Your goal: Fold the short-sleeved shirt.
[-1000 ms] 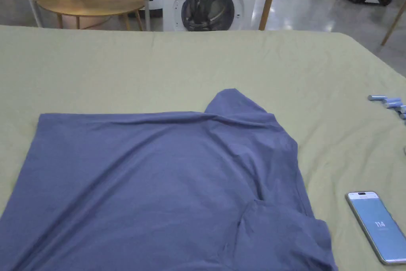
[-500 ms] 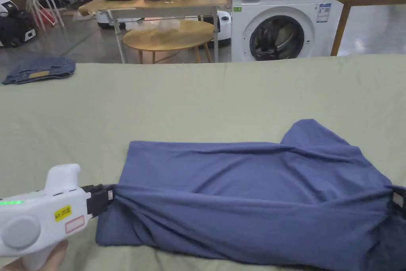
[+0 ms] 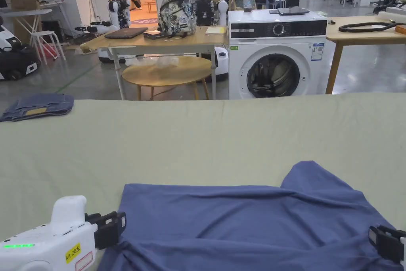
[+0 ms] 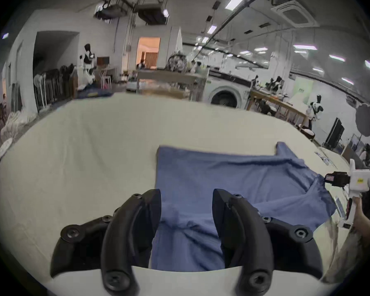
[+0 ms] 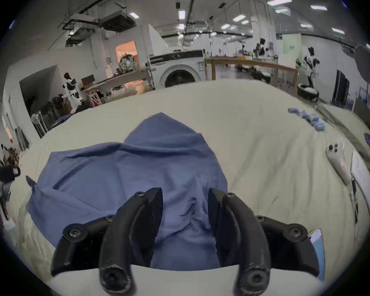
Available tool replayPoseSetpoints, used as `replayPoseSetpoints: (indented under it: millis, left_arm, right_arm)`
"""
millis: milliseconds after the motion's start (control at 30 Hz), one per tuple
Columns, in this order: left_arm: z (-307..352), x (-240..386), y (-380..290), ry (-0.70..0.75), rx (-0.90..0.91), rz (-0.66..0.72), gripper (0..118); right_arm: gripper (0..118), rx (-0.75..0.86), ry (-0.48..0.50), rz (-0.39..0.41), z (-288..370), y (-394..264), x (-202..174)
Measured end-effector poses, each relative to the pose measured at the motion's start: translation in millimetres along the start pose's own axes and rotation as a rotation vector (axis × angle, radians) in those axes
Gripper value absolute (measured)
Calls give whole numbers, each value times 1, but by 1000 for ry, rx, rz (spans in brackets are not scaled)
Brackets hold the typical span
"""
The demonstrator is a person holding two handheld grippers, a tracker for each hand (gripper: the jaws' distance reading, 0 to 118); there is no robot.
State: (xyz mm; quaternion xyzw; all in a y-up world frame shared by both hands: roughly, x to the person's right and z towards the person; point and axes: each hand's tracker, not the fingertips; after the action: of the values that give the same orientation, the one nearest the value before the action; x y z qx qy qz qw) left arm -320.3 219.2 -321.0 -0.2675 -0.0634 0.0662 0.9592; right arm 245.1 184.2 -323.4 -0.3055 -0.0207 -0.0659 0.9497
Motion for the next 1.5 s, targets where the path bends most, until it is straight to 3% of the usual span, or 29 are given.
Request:
replayPoseSetpoints:
  millis: [133,200,233,400,600,633,667,700,767,933,1000,1067,1167,1200,1233,1267,1300,1500]
  left_arm:
    - [24,23,7,-42,21,-69,45]
    - [37,29,-2,-89,24,-94,16]
    - [41,31,-7,-110,25,-100,0]
    - [58,26,-49,-81,-25,-68,0]
    - [43,-12,-71,99,-165,72,0]
    - [38,-17,-73,109,-187,71,6]
    - [34,-24,-74,89,-197,82,29]
    - [30,-25,-75,47,-213,111,41]
    - [21,-27,-76,35,-235,140,43]
    - [-12,-25,-89,33,-355,191,41]
    - [-11,-15,-94,115,-301,99,23]
    - [-10,-7,-94,98,-293,33,2]
    - [-21,6,-96,130,-354,-63,2]
    - [-24,6,-94,132,-371,-56,2]
    - [-23,4,-93,128,-368,-44,2]
    - [-23,2,-93,126,-371,-39,2]
    - [-22,1,-94,122,-370,-33,2]
    - [-16,2,-97,121,-347,-37,2]
  right_arm:
    - [42,47,34,73,25,0,-23]
    - [10,50,72,130,40,-9,-34]
    - [4,48,77,150,44,-13,-37]
    - [0,8,82,171,63,-61,-45]
    - [0,-42,85,92,78,-87,-36]
    - [0,-43,92,79,81,-89,-33]
    - [0,-47,100,56,84,-93,-30]
    - [0,-53,104,37,86,-95,-26]
    - [0,-67,102,8,89,-99,-19]
    - [0,-90,60,-66,96,-104,4]
    - [0,-86,34,-78,101,-103,13]
    - [0,-83,11,-84,106,-101,21]
    - [0,-70,-36,-111,109,-94,32]
    - [3,-65,-61,-117,114,-89,28]
    - [23,-68,-81,-124,110,-87,30]
    - [56,-78,-89,-132,103,-86,31]
    - [64,-108,-108,-152,95,-85,33]
    - [64,-177,-30,-247,47,-94,37]
